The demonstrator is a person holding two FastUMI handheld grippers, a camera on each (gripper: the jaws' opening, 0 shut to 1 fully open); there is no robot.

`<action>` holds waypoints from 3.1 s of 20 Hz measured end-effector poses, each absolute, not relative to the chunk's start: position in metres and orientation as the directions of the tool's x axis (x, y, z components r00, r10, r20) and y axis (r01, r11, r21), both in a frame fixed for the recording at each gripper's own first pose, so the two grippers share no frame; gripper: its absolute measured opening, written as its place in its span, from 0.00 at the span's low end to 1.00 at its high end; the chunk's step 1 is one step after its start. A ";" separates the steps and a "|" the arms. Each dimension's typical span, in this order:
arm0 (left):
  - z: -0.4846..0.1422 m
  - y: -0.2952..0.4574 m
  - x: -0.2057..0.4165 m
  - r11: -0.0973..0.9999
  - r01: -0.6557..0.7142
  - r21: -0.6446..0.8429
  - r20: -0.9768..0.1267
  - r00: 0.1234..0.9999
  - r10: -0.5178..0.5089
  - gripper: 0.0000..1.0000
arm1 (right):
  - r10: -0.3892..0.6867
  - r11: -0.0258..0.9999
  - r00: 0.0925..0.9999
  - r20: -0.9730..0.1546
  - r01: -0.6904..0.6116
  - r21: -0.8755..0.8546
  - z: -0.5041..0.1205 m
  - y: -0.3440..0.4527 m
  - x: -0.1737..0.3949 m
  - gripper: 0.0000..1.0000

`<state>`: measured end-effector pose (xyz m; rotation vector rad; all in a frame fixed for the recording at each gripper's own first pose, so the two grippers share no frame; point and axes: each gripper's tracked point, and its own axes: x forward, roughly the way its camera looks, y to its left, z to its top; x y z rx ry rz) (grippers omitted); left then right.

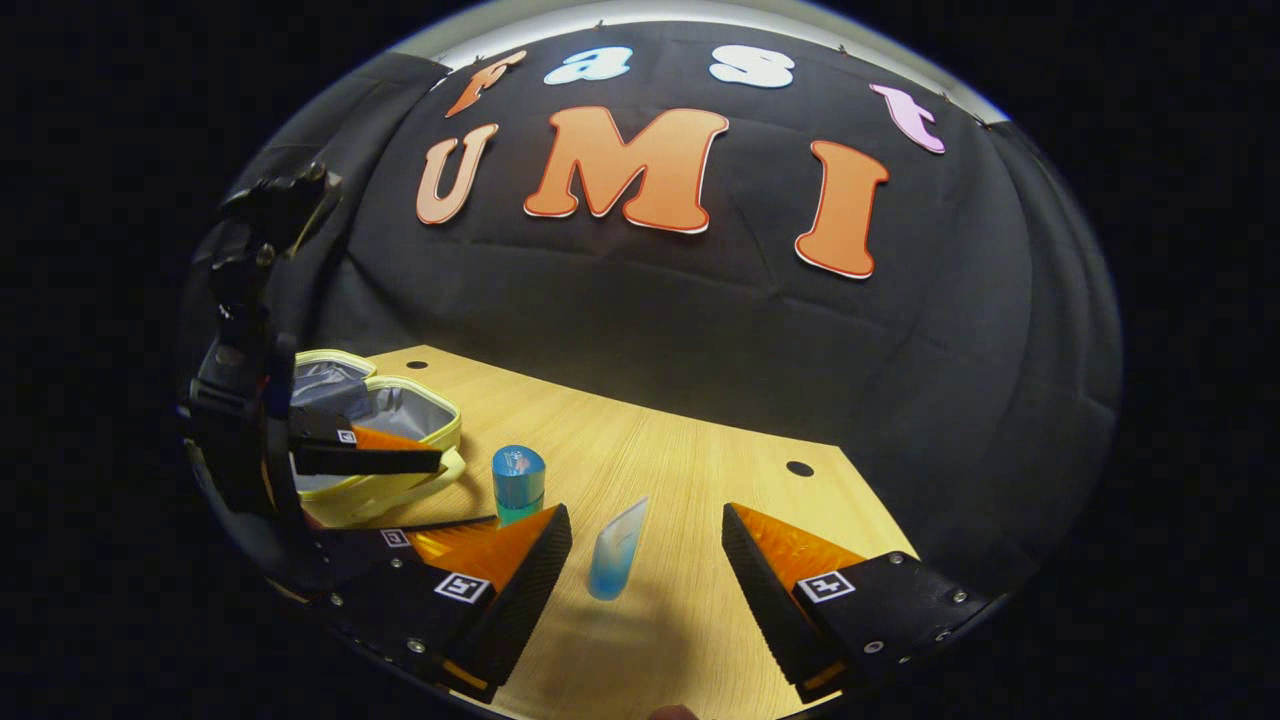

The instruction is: First open the suitcase, pack the skin care products into it, and then close the suitcase.

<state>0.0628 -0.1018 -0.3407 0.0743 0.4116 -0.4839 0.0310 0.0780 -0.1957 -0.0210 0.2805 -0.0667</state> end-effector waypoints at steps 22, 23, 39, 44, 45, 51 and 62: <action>-0.338 -0.134 0.092 0.901 0.387 -0.195 -0.404 0.806 -0.433 0.39 | 0.173 0.981 0.890 -0.422 -0.117 0.154 -0.296 0.102 0.080 0.94; -0.333 -0.131 0.093 0.905 0.380 -0.194 -0.402 0.810 -0.426 0.39 | 0.170 0.981 0.893 -0.416 -0.112 0.159 -0.297 0.102 0.083 0.89; -0.240 0.003 0.098 0.962 0.257 -0.096 -0.364 0.890 -0.274 0.40 | 0.226 0.972 0.916 -0.331 -0.190 0.138 -0.182 0.146 0.079 0.45; -0.219 0.046 0.098 0.970 0.221 -0.100 -0.364 0.900 -0.242 0.39 | 0.238 0.970 0.927 -0.289 -0.209 0.126 -0.133 0.162 0.083 0.45; -0.219 0.055 0.096 0.971 0.214 -0.103 -0.372 0.897 -0.237 0.39 | 0.237 0.970 0.928 -0.288 -0.212 0.116 -0.125 0.164 0.083 0.45; -0.250 0.107 0.092 0.974 0.173 -0.143 -0.506 0.833 -0.222 0.39 | 0.260 0.965 0.921 -0.291 -0.237 0.114 -0.097 0.186 0.080 0.45; -0.366 0.163 0.075 0.953 0.205 -0.225 -0.814 0.498 -0.299 0.40 | 0.283 0.957 0.882 -0.378 -0.233 0.174 -0.112 0.257 0.093 0.45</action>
